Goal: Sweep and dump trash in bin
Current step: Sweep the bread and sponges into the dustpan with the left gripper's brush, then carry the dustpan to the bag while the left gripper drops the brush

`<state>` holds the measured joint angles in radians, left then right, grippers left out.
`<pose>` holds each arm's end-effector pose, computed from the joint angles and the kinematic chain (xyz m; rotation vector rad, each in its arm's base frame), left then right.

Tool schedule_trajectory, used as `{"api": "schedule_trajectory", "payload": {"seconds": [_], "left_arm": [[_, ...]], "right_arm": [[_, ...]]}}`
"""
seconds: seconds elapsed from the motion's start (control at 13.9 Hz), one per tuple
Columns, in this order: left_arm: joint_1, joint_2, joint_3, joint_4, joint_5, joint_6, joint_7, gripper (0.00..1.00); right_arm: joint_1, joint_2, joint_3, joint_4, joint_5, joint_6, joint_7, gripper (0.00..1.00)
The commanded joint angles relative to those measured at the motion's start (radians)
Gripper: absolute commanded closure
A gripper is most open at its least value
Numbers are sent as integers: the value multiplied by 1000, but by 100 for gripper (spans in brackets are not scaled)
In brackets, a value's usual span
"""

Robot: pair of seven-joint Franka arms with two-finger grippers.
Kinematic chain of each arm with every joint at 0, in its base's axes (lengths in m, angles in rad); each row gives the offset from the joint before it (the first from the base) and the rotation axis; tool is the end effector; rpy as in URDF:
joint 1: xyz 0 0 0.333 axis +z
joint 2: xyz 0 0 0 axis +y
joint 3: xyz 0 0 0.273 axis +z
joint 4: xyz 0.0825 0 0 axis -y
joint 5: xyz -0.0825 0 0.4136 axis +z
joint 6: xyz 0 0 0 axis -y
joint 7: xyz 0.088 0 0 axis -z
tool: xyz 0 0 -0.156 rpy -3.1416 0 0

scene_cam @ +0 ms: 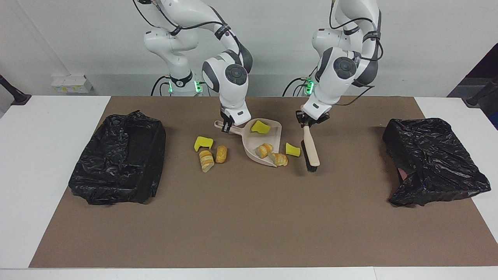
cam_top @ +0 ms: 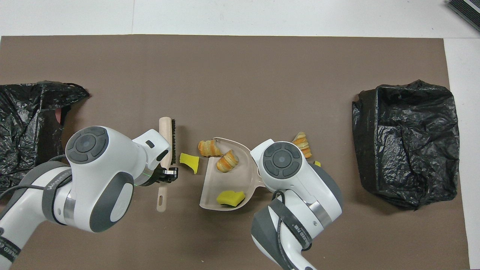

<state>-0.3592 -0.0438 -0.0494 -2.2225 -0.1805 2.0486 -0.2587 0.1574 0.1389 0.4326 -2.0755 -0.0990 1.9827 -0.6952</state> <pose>0.4749 -0.2246 0.2760 3.0276 -0.0849 -0.2620 0.4622 0.3004 0.2446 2.4375 1.9261 -0.3407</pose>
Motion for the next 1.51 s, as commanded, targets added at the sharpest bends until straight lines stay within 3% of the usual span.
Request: {"api": "schedule_trajectory", "payload": {"seconds": [0.0,0.65,0.86,1.15,1.37,1.44], "left_arm": [[-6,70,-13,-11,16,70,41,100],[-262,33,-18,-37,16,70,137,100],[-227,41,-12,-32,16,71,131,100],[-92,58,-10,-26,45,79,131,100],[-1,55,-10,-29,67,68,109,100],[8,44,-10,-34,67,61,79,100]], "right_arm": [[-7,-27,5,-29,1,15,37,100],[-7,-28,5,-29,2,15,37,100],[-7,-28,5,-29,2,16,37,100],[-10,-25,3,-23,1,15,25,100],[-24,-85,-14,-12,2,-10,-7,100],[-25,-117,-53,-9,4,-25,-26,100]]}}
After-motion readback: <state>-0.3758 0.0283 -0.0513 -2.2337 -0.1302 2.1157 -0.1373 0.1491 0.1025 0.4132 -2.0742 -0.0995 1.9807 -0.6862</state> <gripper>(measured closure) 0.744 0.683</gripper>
